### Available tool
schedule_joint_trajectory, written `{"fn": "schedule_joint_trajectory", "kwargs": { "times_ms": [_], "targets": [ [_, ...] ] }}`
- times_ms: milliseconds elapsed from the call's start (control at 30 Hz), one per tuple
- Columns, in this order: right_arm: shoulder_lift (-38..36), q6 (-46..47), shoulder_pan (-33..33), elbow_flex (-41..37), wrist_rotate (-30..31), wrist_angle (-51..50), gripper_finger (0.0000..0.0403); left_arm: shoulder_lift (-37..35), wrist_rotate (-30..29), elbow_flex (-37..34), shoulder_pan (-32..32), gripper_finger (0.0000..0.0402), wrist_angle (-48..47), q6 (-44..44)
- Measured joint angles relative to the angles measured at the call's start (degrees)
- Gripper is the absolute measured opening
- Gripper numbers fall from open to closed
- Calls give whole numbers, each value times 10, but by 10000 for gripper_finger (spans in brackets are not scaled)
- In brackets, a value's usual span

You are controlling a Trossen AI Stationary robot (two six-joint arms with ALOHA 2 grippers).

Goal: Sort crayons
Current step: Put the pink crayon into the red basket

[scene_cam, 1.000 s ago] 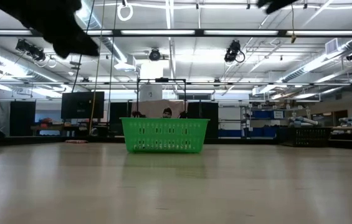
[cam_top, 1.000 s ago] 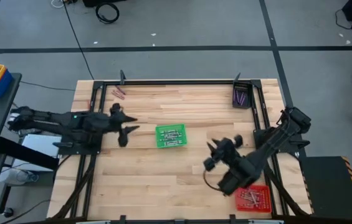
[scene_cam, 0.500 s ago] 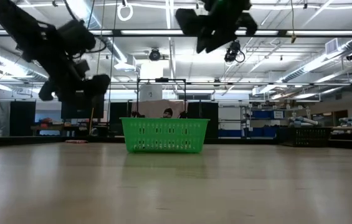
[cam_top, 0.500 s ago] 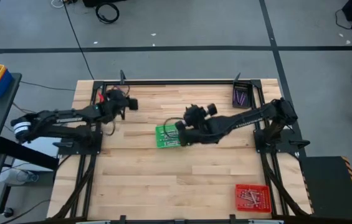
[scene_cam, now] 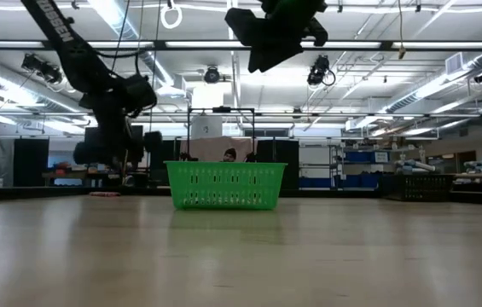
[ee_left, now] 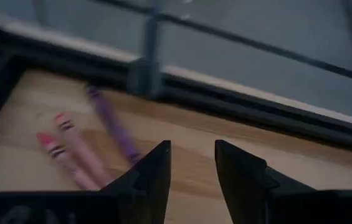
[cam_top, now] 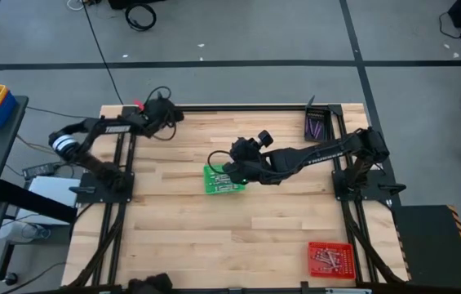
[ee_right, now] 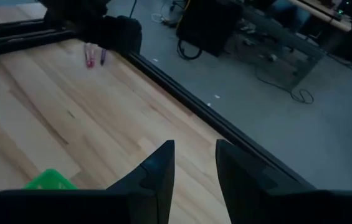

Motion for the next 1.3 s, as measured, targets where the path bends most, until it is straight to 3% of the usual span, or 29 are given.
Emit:
{"fn": "schedule_joint_trajectory", "kwargs": {
  "times_ms": [133, 267, 633, 933, 1300],
  "targets": [
    [0, -13, 2, 0, -3, 0, 121, 30, -2, 21, 35, 135, -87, -86],
    [0, -13, 3, 0, -4, -1, 121, 27, 15, 33, 37, 135, -81, -159],
    [0, -17, 3, 0, -7, -2, 121, 64, -36, 34, -3, 134, -103, -149],
    [0, -13, 3, 0, -9, 0, 121, 120, -39, 89, -1, 134, -214, -156],
    [0, -24, 3, 0, -23, -3, 121, 151, -36, 114, -6, 134, -225, -202]
  ]
}}
